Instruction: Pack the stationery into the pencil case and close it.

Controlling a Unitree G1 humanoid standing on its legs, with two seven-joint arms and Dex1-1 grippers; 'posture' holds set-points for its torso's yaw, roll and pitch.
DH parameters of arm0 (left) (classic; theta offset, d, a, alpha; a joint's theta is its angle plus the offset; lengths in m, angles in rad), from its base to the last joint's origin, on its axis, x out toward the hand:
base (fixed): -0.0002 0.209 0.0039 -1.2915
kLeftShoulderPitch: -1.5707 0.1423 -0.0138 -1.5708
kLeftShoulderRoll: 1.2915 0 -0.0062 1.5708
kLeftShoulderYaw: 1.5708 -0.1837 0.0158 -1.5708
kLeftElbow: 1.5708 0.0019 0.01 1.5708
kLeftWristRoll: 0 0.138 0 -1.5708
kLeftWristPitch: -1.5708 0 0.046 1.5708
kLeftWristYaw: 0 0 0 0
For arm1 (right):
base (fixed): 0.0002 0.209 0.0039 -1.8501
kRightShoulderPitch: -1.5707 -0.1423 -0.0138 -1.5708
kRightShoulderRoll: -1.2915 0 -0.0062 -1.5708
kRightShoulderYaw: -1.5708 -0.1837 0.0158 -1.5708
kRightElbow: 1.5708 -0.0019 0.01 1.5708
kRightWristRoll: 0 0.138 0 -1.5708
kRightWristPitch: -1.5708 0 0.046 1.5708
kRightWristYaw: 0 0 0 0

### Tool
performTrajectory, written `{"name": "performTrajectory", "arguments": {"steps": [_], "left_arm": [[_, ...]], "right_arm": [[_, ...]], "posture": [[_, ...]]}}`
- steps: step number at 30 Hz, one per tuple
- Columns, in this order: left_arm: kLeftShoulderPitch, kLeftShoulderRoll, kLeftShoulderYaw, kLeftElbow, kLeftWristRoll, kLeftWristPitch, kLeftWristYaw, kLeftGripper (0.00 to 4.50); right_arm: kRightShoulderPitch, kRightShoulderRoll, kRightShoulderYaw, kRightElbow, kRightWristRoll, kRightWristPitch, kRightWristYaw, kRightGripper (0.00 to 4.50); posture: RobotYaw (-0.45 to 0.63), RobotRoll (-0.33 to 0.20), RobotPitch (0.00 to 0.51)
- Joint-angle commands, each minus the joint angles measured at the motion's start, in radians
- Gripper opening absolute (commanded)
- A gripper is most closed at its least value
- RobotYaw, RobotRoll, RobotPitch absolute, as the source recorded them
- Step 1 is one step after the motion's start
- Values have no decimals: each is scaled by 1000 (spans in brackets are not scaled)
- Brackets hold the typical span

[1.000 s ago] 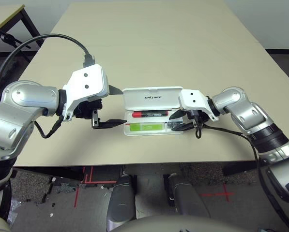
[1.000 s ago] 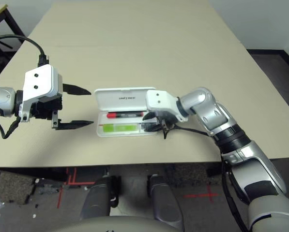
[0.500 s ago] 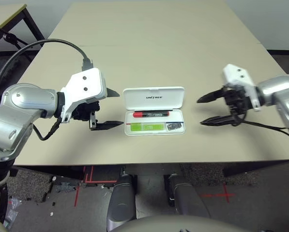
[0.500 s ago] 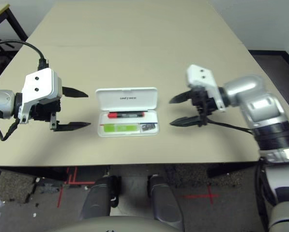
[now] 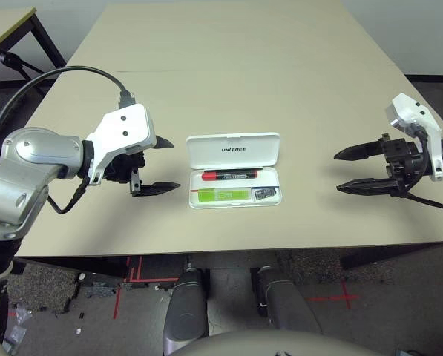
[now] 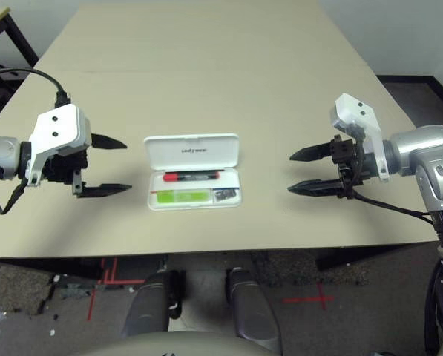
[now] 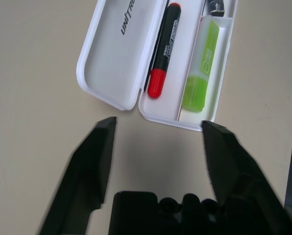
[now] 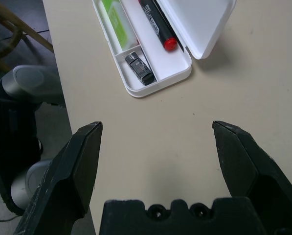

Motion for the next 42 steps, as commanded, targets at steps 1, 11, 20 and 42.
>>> {"name": "performTrajectory", "arguments": {"steps": [1, 11, 20, 42], "left_arm": [[-22, 0, -76, 138, 156, -133, 37, 1935], [-144, -214, -120, 491, 317, -441, 181, 23], [-207, -391, -95, 618, 293, -503, 234, 23], [-55, -432, -220, 271, 241, -376, 34, 23]], "right_arm": [[-1, -1, 8, 1, -7, -13, -6, 4500], [-24, 23, 31, 34, -26, -30, -9, 4500], [-32, 23, 44, 48, -37, -39, -5, 4500], [-29, 40, 56, 59, -60, -55, -23, 4500]], "posture": [[-37, 0, 139], [-31, 0, 136], [-36, 0, 139], [-40, 0, 137]]}}
